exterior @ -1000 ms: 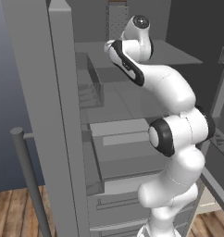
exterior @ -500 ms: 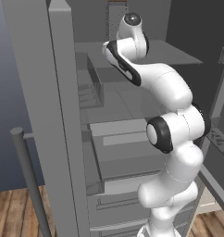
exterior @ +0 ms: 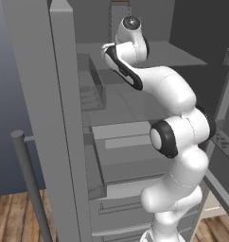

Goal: Pick the two tangerines from the fridge and place them on the plate next to the blender to make a fruit smoothie.

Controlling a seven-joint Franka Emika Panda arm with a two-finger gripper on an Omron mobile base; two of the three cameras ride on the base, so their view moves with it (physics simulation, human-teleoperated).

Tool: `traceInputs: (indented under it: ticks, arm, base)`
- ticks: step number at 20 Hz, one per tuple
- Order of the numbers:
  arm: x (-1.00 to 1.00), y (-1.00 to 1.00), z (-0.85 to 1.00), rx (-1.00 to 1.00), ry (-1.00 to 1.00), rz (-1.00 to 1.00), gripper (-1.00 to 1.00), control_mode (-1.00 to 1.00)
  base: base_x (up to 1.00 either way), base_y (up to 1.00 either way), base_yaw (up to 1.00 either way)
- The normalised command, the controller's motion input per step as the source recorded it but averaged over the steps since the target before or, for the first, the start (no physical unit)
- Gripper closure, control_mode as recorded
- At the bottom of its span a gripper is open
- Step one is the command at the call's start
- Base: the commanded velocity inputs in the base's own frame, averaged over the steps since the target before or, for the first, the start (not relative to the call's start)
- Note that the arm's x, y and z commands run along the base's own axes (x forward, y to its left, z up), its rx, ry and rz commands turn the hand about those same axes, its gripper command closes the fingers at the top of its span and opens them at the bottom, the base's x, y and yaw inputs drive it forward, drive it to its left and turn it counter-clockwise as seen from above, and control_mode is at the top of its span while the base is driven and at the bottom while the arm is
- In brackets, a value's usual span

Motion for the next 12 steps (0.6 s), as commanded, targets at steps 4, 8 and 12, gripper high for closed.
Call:
traceInputs:
  ticks: [4, 8, 12]
  arm:
    - [-0.49, 0.00, -0.04, 0.00, -0.18, 0.09, 1.00, -1.00]
    - [-1.00, -0.09, 0.07, 0.00, -0.24, 0.06, 1.00, -1.00]
    - [-1.00, -0.20, 0.09, 0.02, -0.07, 0.02, 1.00, -1.00]
  base:
    - [0.00, 0.00, 0.00]
    - [0.00, 0.00, 0.00]
    - [0.00, 0.00, 0.00]
